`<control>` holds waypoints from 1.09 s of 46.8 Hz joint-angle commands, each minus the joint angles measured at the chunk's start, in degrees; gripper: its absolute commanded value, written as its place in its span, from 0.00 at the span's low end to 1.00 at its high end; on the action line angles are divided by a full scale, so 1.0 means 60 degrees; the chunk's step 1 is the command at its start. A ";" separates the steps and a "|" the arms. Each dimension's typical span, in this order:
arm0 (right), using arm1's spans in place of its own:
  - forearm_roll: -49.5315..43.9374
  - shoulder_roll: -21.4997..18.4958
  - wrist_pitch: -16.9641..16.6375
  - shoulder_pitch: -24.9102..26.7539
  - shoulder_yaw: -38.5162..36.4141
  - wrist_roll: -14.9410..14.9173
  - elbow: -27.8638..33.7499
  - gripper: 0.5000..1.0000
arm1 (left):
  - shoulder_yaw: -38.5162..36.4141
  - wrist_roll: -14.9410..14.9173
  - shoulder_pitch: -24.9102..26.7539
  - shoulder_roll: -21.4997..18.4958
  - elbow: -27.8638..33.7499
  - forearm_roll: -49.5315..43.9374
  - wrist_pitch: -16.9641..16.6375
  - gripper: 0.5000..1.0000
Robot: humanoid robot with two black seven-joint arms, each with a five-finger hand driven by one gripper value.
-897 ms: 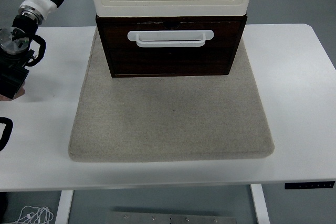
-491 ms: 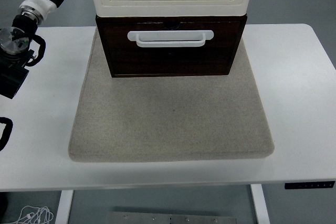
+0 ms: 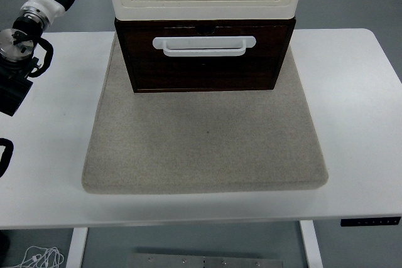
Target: Open the drawer under the combination cabinet
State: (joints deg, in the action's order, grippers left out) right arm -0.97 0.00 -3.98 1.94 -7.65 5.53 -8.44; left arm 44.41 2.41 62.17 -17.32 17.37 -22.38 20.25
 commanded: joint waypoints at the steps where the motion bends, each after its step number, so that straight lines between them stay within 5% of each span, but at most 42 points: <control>1: 0.0000 0.0000 0.0003 -0.0001 0.0000 0.0000 0.0000 0.85 | -0.0004 0.0082 0.0214 -0.0043 0.0005 0.0097 -0.0167 1.00; 19: 0.0000 0.0000 -0.0011 -0.0015 0.0000 0.0000 0.0000 0.86 | 0.0055 0.0096 0.1298 -0.1170 0.0049 0.0962 0.0228 1.00; 37: 0.0000 0.0000 -0.0011 -0.0001 0.0000 0.0000 0.0000 0.85 | -0.0282 -0.0050 0.4432 -0.2314 0.0209 0.1796 0.0316 1.00; 51: 0.0000 0.0000 -0.0011 -0.0001 0.0000 0.0000 0.0000 0.86 | -0.0282 -0.0079 0.5312 -0.3280 0.3342 0.3788 0.0287 1.00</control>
State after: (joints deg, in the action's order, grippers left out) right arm -0.97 0.00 -4.00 1.92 -7.65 5.53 -8.44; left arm 42.67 1.92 93.38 -36.16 32.90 -2.38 22.30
